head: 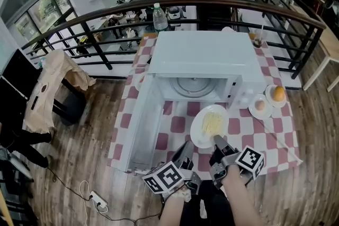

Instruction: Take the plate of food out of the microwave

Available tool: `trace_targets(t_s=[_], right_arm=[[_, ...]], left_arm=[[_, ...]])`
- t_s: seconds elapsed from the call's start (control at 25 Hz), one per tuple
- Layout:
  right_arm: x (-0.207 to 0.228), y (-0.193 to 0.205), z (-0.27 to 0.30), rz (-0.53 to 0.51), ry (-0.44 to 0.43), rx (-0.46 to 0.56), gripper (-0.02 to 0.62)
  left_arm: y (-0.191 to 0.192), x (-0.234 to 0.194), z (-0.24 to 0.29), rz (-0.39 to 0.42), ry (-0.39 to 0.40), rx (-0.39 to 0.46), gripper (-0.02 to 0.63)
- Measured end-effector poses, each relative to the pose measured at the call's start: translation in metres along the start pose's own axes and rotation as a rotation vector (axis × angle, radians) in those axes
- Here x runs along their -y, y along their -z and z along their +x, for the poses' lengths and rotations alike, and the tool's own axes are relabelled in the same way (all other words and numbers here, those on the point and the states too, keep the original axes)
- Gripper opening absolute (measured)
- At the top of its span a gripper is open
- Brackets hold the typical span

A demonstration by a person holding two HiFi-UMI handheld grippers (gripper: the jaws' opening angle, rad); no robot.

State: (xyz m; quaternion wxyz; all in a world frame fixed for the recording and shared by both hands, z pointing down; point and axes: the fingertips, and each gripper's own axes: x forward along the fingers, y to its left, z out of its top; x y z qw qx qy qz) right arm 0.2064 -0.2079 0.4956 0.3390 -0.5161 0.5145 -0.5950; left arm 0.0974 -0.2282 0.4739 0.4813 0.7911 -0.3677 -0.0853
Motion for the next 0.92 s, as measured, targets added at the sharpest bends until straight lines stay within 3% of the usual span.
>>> trace_targets(t_s=[0.48,0.76,0.92], right_arm=[[0.004,-0.001,-0.002,-0.002,0.04,-0.006,0.038],[-0.002,-0.003,0.008,0.004,-0.016,-0.008,0.038],[0.001,-0.003,0.008,0.009,0.009,-0.009,0.038]], left_arm=[[-0.002,0.002,0.005,-0.002,0.006,0.001,0.003],[-0.004,-0.005,0.007,-0.006,-0.01,-0.001,0.003],[-0.006,-0.006,0.009,-0.008,-0.007,0.002,0.003]])
